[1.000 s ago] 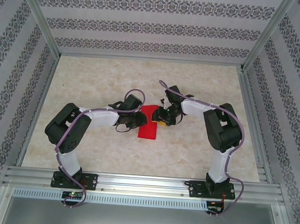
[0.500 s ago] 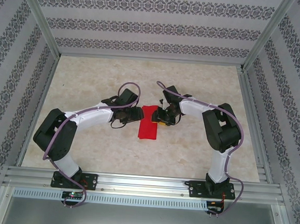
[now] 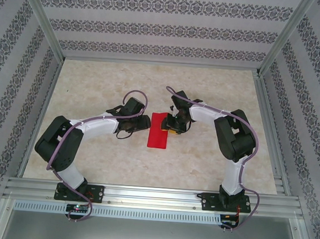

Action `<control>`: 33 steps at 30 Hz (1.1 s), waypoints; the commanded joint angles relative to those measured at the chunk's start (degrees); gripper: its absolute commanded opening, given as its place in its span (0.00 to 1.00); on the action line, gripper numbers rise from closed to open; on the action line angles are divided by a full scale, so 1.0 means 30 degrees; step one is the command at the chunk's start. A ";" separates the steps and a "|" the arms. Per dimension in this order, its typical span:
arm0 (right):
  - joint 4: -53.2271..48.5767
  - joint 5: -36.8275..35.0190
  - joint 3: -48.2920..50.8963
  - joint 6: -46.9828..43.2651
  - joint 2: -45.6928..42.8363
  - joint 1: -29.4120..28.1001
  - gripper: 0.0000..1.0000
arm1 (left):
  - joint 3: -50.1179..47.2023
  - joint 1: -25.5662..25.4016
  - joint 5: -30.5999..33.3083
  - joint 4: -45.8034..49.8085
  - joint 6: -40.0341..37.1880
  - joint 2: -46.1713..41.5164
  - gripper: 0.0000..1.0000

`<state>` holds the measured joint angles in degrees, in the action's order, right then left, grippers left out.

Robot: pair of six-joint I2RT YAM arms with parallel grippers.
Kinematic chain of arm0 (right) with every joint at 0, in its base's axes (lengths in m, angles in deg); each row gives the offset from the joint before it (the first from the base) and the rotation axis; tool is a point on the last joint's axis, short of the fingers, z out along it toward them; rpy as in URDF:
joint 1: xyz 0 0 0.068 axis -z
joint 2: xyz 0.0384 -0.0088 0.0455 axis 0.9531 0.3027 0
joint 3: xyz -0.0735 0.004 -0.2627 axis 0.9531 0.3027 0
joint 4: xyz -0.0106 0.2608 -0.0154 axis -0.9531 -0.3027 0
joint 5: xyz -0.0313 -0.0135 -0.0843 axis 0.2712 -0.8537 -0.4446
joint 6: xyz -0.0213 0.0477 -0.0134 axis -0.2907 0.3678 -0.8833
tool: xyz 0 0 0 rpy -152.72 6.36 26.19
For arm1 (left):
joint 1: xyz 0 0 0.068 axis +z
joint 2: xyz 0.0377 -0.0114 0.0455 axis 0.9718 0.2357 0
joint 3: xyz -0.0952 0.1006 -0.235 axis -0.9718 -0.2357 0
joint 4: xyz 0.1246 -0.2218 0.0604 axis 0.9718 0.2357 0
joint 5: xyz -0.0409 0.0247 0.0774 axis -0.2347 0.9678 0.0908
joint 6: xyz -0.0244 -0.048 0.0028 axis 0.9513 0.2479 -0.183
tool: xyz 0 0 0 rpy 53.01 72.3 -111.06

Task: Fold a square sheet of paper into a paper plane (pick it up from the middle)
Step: First fold in half a square sheet of paper at the center of the table.

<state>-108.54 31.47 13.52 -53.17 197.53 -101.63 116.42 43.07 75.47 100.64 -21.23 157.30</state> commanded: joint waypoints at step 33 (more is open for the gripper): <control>-0.2216 -0.4266 0.0697 0.0200 0.3166 -0.0063 0.45 | -0.0042 0.0578 -0.3171 -0.4287 0.0281 0.1851 0.45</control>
<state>-111.16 30.99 11.58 -52.14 199.27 -101.66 116.34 44.12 68.91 91.57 -20.49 161.58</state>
